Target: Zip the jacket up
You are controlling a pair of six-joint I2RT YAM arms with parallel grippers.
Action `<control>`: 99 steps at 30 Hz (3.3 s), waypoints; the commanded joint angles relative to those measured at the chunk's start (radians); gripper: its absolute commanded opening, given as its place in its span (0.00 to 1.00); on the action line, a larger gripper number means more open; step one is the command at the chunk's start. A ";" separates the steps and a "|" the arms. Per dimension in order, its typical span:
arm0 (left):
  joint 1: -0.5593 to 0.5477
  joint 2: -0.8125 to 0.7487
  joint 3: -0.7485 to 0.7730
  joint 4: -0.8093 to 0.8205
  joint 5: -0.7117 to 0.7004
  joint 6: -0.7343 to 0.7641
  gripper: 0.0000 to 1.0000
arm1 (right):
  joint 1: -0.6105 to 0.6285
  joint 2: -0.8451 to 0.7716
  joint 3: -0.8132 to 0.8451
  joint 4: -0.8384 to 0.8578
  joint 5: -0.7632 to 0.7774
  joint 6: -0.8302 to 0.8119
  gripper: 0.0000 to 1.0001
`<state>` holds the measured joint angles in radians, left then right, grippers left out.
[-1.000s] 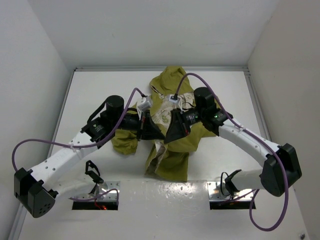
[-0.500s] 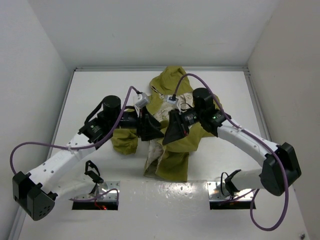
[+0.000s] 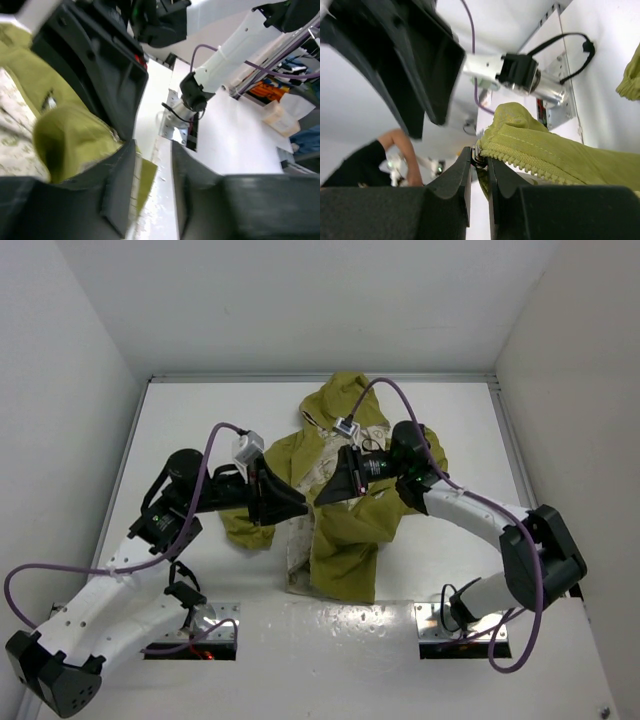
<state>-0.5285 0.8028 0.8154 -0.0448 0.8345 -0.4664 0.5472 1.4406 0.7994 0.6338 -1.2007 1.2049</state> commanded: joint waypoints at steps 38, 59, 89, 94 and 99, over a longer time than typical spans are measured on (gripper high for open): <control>0.064 -0.005 -0.139 0.100 -0.126 -0.252 0.00 | -0.006 0.061 0.028 0.109 0.116 0.165 0.00; 0.153 0.010 -0.176 0.192 0.031 -0.302 0.44 | -0.083 0.003 -0.045 0.282 0.035 0.179 0.00; 0.042 0.105 -0.134 0.280 -0.081 -0.376 0.00 | -0.012 -0.006 -0.026 0.181 -0.026 0.015 0.00; 0.077 0.015 -0.165 0.249 -0.118 -0.367 0.00 | -0.052 -0.020 -0.051 0.167 -0.033 0.015 0.00; 0.128 -0.025 -0.165 0.204 -0.118 -0.357 0.00 | -0.101 -0.029 -0.086 0.172 -0.034 0.036 0.00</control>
<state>-0.4534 0.8253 0.6365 0.1505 0.7528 -0.8368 0.4961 1.4456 0.7410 0.7918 -1.1824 1.2545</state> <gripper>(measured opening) 0.008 0.132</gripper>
